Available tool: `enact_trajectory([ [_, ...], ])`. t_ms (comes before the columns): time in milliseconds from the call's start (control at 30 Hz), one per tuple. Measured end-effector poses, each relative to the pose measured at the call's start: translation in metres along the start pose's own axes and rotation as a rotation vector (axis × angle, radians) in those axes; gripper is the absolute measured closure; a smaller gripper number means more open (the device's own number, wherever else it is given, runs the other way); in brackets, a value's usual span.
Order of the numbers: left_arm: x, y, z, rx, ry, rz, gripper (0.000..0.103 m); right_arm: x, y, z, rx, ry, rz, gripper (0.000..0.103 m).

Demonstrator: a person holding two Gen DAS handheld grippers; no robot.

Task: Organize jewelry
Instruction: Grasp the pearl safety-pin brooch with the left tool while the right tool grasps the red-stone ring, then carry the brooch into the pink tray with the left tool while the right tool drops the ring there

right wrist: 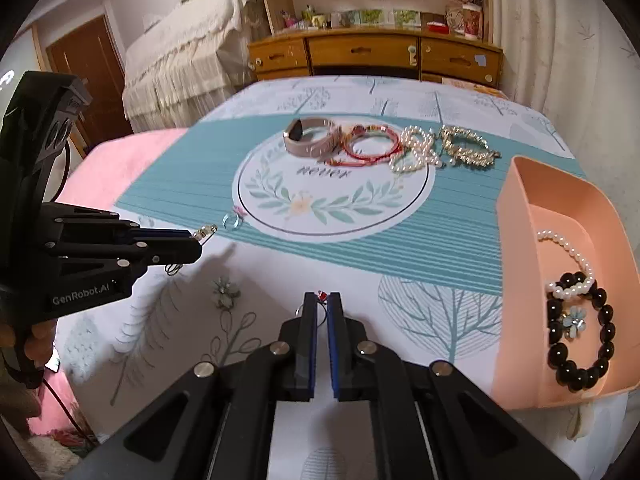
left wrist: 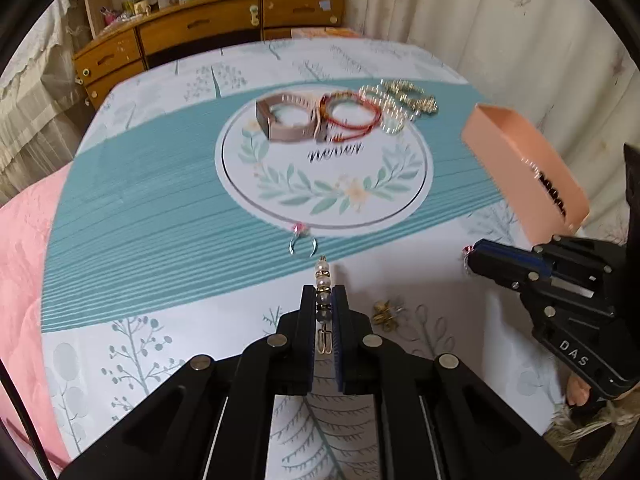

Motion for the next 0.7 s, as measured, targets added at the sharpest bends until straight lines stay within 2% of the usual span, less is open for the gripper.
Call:
enact_trajectory([
  [200, 0.019, -0.023, -0.027, 0.071, 0.005, 0.025, 0.098, 0.010, -0.010, -0.028, 0.088, -0.018, 0.047, 0.101],
  [400, 0.058, -0.068, -0.046, 0.159, 0.041, 0.085, 0.098, 0.039, -0.023, -0.067, 0.203, 0.014, 0.125, 0.101],
  [600, 0.115, -0.122, -0.042, 0.219, 0.110, 0.174, 0.098, 0.082, -0.035, -0.111, 0.339, 0.131, 0.191, 0.101],
  [700, 0.143, -0.144, -0.032, 0.236, 0.143, 0.210, 0.098, 0.103, -0.037, -0.125, 0.374, 0.190, 0.218, 0.101],
])
Point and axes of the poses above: each gripper's, at about its wrist camera, not at the fingertips, and z roughly the way its jaws point, x to its right, y to its underside, the point moved 4 cm from there along z, roughly the way its jaws point, and after that the axes turned 11 degrees about z, right-handed, at the moved point
